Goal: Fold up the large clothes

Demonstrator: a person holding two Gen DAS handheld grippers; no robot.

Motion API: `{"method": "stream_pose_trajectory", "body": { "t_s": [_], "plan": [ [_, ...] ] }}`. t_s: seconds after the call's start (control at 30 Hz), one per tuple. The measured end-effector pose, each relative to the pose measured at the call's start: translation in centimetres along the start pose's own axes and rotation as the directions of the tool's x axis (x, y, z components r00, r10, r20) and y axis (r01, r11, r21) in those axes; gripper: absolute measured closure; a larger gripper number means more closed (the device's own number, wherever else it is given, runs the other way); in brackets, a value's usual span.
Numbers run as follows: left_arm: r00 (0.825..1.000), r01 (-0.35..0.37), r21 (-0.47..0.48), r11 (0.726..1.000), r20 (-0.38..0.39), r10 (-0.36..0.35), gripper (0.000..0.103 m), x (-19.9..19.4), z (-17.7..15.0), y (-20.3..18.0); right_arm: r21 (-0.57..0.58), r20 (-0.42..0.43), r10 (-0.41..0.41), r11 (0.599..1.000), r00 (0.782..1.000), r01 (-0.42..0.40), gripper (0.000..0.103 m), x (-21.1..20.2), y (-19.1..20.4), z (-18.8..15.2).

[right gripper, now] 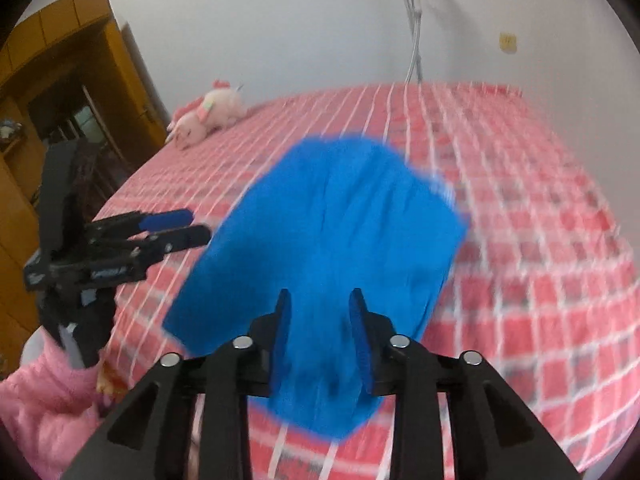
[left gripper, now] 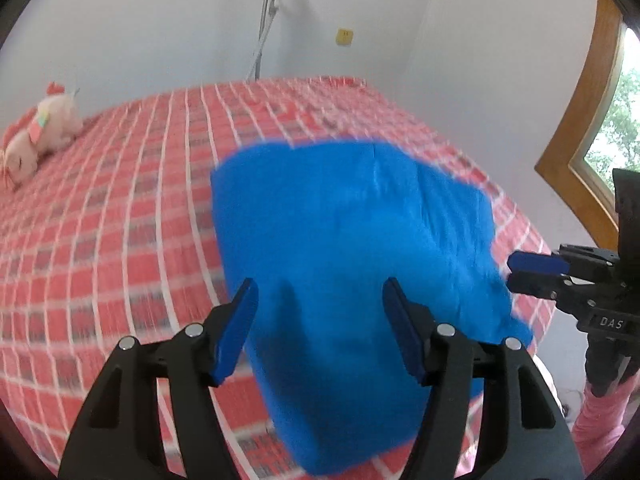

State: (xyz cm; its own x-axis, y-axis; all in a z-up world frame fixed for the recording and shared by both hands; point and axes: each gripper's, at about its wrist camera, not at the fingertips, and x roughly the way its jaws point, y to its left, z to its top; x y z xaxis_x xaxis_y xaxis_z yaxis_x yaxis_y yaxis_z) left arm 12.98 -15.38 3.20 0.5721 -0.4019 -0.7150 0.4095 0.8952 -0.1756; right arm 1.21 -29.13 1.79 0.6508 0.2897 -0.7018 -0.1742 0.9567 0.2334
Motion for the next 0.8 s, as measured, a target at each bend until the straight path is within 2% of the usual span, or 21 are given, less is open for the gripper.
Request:
{"method": "stream_pose_trajectory", "body": {
  "t_s": [0.07,0.17,0.27,0.37,0.5,0.63,0.8],
  "plan": [
    [1.000,-0.018,-0.003,1.000,-0.006,0.018,0.039,1.3,2.0,0.0,0.035,0.007,-0.025,0.999,1.000,0.025,0.072,1.6,-0.5,2.7],
    [0.997,-0.069,-0.014,0.998,-0.025,0.069,0.039,3.9,3.6,0.1,0.093,-0.014,-0.054,0.994,0.998,0.055,0.072,4.4,-1.7,4.7],
    [0.996,-0.067,-0.050,0.997,-0.068,0.063,0.039,7.2,4.4,0.8,0.134,-0.013,-0.114,0.984,0.993,0.115,0.072,7.2,-3.3,5.8],
    [0.994,-0.071,-0.063,0.995,-0.092,0.065,0.036,9.3,4.3,1.3,0.177,-0.036,-0.125,0.976,0.992,0.129,0.073,9.2,-5.3,5.4],
    [0.990,-0.057,-0.078,0.995,-0.132,0.046,0.036,11.1,4.5,2.0,0.225,-0.052,-0.116,0.966,0.992,0.125,0.073,11.6,-7.4,4.4],
    [0.985,-0.081,-0.071,0.994,-0.155,0.069,0.036,12.5,4.2,1.9,0.248,-0.052,-0.110,0.961,0.993,0.120,0.072,13.5,-8.6,3.2],
    [0.983,-0.088,-0.073,0.993,-0.168,0.075,0.036,12.0,4.3,2.2,0.258,-0.050,-0.099,0.960,0.994,0.108,0.073,12.8,-8.6,3.4]
  ]
}}
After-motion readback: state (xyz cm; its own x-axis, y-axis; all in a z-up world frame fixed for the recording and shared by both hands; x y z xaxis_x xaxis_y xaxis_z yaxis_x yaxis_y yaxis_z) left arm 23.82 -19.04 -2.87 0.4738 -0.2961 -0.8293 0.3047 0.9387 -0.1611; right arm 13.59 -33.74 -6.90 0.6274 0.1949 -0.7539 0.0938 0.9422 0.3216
